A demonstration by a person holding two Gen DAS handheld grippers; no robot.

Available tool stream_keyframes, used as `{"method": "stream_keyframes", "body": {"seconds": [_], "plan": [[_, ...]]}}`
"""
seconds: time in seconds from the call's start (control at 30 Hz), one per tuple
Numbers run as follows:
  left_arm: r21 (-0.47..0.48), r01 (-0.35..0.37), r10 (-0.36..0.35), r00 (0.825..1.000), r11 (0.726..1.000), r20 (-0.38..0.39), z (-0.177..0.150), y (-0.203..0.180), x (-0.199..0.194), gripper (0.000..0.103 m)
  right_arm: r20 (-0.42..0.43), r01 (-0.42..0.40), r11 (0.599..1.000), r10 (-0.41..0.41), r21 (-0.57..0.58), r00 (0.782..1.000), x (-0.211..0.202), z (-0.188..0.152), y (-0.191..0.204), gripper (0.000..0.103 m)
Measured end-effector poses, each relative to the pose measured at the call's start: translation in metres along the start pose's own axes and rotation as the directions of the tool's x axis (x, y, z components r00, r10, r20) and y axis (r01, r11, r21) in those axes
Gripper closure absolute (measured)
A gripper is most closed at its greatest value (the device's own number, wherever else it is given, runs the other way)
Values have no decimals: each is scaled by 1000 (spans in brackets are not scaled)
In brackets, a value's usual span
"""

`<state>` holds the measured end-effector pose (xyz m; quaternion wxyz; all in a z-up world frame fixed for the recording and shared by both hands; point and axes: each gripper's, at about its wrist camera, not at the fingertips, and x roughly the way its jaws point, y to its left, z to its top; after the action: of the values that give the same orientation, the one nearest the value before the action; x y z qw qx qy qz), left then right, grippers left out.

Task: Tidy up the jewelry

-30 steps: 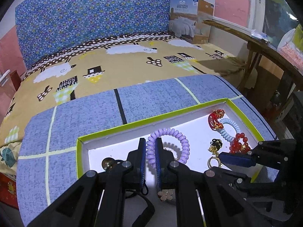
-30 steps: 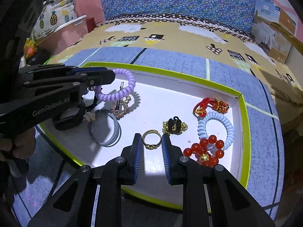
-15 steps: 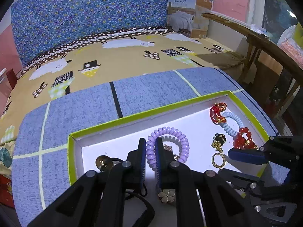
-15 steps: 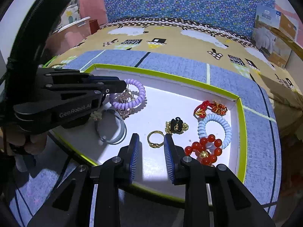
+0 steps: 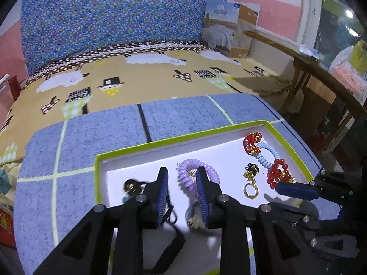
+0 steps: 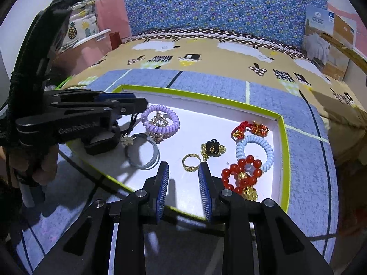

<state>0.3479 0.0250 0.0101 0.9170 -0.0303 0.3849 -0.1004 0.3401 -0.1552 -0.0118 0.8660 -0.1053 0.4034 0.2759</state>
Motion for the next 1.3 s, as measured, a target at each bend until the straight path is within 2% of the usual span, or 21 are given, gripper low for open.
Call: {"method": "stream_keyframes", "body": {"seconds": [0.23, 0.6, 0.9, 1.07, 1.3], "plan": [[-29, -13, 14, 999, 999, 40, -23, 6, -40, 77, 41, -17, 1000, 16, 17, 999, -26, -12, 6, 75], [-38, -26, 30, 992, 999, 126, -71, -17, -104, 77, 132, -3, 998, -4, 59, 991, -80, -53, 22, 75], [-79, -62, 73, 987, 995, 142, -112, -29, -133, 74, 175, 21, 997, -33, 71, 984, -113, -85, 38, 75], [-65, -92, 102, 980, 994, 170, -130, -41, -150, 73, 200, 37, 996, -52, 76, 978, -127, -101, 48, 75], [-51, -98, 106, 977, 994, 187, -151, -53, -163, 73, 232, 63, 995, -80, 81, 969, -142, -121, 61, 75]]}}
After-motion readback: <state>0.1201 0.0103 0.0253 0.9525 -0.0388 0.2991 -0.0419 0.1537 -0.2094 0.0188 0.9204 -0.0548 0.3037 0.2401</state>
